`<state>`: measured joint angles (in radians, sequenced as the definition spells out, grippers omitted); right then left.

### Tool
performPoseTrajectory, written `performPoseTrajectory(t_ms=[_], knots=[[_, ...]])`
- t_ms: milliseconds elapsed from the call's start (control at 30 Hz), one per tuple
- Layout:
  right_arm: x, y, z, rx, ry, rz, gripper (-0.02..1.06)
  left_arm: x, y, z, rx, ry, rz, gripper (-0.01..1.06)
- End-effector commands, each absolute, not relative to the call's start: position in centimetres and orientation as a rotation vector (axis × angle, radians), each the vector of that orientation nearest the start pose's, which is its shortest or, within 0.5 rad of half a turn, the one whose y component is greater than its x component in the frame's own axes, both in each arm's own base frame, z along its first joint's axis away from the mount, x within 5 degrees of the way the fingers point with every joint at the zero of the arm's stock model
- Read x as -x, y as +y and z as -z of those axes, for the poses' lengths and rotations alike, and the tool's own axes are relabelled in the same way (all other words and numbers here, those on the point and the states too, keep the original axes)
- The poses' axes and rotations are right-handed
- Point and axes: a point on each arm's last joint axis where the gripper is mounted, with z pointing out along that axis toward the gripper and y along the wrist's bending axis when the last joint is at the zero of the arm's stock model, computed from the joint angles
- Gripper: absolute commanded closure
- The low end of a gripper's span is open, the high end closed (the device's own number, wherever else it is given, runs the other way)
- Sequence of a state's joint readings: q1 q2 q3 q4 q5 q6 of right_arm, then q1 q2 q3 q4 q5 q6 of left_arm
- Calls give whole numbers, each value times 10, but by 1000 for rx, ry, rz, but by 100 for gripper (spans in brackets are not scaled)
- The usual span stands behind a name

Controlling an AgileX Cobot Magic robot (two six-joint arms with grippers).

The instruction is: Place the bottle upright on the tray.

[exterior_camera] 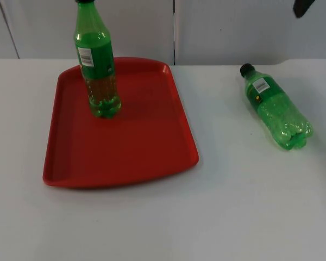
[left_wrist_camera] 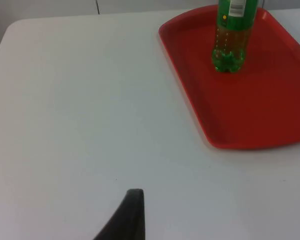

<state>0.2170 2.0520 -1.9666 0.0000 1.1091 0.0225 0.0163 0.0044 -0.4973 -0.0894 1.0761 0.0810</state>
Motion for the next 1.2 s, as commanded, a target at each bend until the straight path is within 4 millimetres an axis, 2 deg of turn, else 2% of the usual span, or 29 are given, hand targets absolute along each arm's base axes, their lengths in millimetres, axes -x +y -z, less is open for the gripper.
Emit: performPoseTrajectory(t_ms=[0,67,300,733,900,1167], knots=[[-450,106,-290,291,2691,-84,0,5,-7,-275,-76,2060,48,0],[-455,108,-286,295,2692,-85,0,5,-7,-275,-76,2060,48,0],[-474,124,-247,324,2781,-82,0,5,-7,-275,-76,2060,48,0],[-499,132,-184,221,2817,-99,0,5,-7,-275,-76,2060,48,0],[-503,135,-168,213,2823,-119,0,5,-7,-275,-76,2060,48,0],[-509,141,-158,220,2777,-131,1,5,-7,-275,-76,2060,48,0]])
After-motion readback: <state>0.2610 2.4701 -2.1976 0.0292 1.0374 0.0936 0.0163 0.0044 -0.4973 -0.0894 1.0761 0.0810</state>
